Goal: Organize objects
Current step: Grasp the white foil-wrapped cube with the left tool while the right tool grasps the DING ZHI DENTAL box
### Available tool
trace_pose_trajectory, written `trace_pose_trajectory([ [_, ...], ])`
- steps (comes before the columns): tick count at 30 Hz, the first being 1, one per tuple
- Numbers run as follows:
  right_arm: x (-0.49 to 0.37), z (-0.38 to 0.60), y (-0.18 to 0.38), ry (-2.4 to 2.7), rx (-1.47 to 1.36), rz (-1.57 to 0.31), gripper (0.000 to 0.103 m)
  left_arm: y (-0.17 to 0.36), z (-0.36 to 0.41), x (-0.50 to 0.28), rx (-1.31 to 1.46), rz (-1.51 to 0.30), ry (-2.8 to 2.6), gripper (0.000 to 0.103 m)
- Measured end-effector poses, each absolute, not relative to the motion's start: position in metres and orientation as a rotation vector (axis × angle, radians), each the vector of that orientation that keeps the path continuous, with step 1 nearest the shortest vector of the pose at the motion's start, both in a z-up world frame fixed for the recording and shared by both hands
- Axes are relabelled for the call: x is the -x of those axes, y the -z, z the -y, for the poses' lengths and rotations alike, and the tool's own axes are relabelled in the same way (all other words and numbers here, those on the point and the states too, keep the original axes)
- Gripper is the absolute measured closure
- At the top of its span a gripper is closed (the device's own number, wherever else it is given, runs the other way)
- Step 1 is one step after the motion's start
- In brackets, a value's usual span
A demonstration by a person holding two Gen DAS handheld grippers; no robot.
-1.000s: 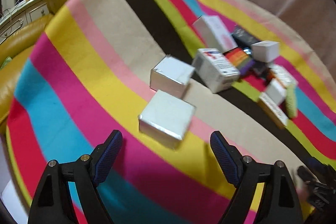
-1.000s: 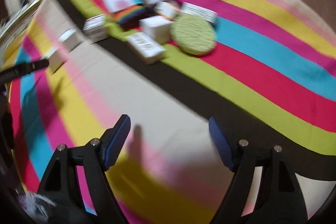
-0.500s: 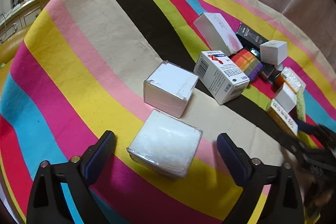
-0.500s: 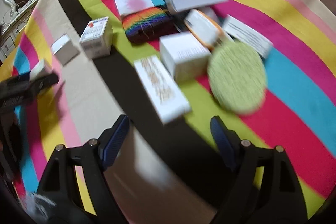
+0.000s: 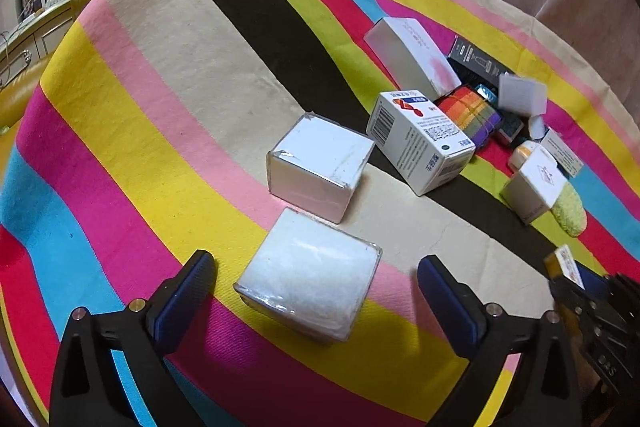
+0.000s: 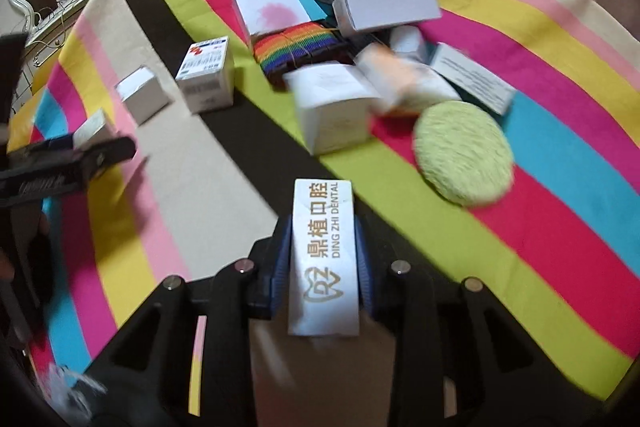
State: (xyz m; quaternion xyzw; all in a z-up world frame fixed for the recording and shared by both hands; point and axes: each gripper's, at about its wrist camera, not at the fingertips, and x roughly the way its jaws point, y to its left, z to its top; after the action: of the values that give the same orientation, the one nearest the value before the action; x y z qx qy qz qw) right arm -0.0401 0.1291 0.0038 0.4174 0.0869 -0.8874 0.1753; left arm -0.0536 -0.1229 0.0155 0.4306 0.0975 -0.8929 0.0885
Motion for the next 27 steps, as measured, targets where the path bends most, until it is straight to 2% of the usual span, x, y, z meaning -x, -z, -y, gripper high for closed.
trace_pose_trajectory([
  [2, 0.038, -0.132, -0.004, 2.518, -1.184, -0.247, 0.069, -0.015, 0.122, 0.054, -1.286, -0.262, 2.644, 0.002],
  [3, 0.038, -0.131, -0.004, 2.52, -1.184, -0.253, 0.069, -0.016, 0.122, 0.053, -1.283, -0.245, 2.632, 0.008],
  [4, 0.037, -0.131, -0.004, 2.523, -1.183, -0.264, 0.069, -0.016, 0.122, 0.052, -1.269, -0.213, 2.599, 0.02],
  [5, 0.037, -0.131, -0.004, 2.523, -1.183, -0.264, 0.069, -0.018, 0.123, 0.051, -1.255, -0.202, 2.584, 0.027],
  [6, 0.043, -0.128, -0.009, 2.524, -1.185, -0.268, 0.069, -0.02, 0.125, 0.05, -1.238, -0.211, 2.592, 0.044],
  [7, 0.044, -0.128, -0.008, 2.524, -1.186, -0.266, 0.069, -0.02, 0.127, 0.051, -1.227, -0.22, 2.591, 0.05],
  [21, 0.048, -0.127, -0.005, 2.516, -1.189, -0.238, 0.068, -0.019, 0.122, 0.063, -1.228, -0.215, 2.595, 0.05],
  [27, 0.05, -0.133, -0.005, 2.512, -1.196, -0.187, 0.068, -0.024, 0.11, 0.037, -1.21, -0.164, 2.609, 0.05],
])
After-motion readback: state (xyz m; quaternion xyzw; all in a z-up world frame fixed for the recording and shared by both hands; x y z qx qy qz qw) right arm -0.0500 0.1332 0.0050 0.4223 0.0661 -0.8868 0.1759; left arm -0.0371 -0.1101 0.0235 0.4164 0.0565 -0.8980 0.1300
